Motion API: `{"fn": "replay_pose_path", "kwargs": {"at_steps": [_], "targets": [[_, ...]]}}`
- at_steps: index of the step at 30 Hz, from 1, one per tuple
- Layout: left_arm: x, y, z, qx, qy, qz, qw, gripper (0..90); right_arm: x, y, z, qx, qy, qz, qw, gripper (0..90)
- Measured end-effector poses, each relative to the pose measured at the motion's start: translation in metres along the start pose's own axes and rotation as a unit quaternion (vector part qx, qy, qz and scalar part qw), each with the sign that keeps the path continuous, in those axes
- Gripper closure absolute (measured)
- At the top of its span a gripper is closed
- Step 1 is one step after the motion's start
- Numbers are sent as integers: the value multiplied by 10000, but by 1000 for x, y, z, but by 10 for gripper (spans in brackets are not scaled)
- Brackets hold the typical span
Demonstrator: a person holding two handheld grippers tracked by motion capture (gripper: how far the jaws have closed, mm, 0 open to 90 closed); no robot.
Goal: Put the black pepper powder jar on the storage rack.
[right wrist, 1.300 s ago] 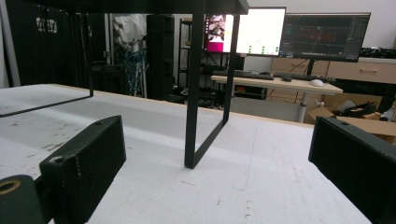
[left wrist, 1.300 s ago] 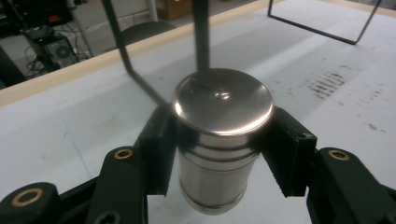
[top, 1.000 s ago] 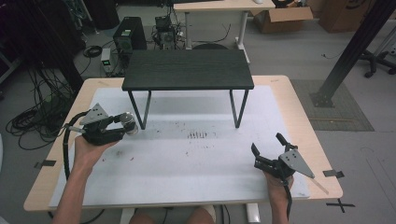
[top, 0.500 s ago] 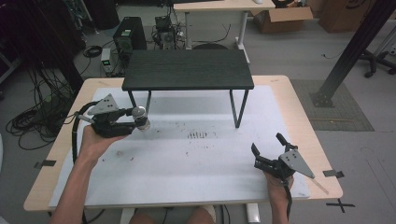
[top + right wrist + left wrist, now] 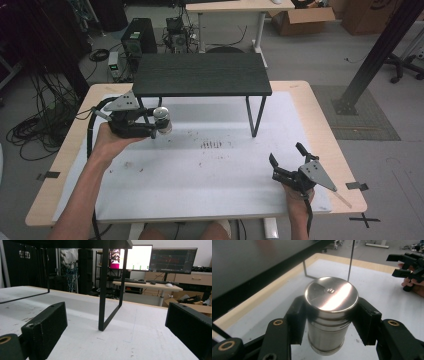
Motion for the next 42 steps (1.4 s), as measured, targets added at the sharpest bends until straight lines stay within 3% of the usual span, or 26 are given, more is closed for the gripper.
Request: {"fn": "replay_pose_path", "kwargs": {"at_steps": [6, 13, 25, 42], "targets": [[3, -7, -16, 60, -36, 265, 9996, 491, 0, 0, 0, -4, -5, 3, 10000, 38], [4, -16, -29, 18, -77, 396, 9992, 491, 0, 0, 0, -11, -13, 1, 10000, 38], [0, -19, -52, 0, -119, 548, 9984, 491, 0, -1, 0, -20, -34, -7, 10000, 37], [-7, -24, -97, -72, -267, 698, 9972, 490, 0, 0, 0, -25, -32, -8, 10000, 37]]}}
Point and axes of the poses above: each handheld gripper's, and its own axes: y roughly backward along the jaws, z roughly out of its underside, x roughly to its right, the point moved 8 cm from there along -y, roughly forward along the jaws, and after that the axes turned 6 degrees about z, right-handed, at the moved point
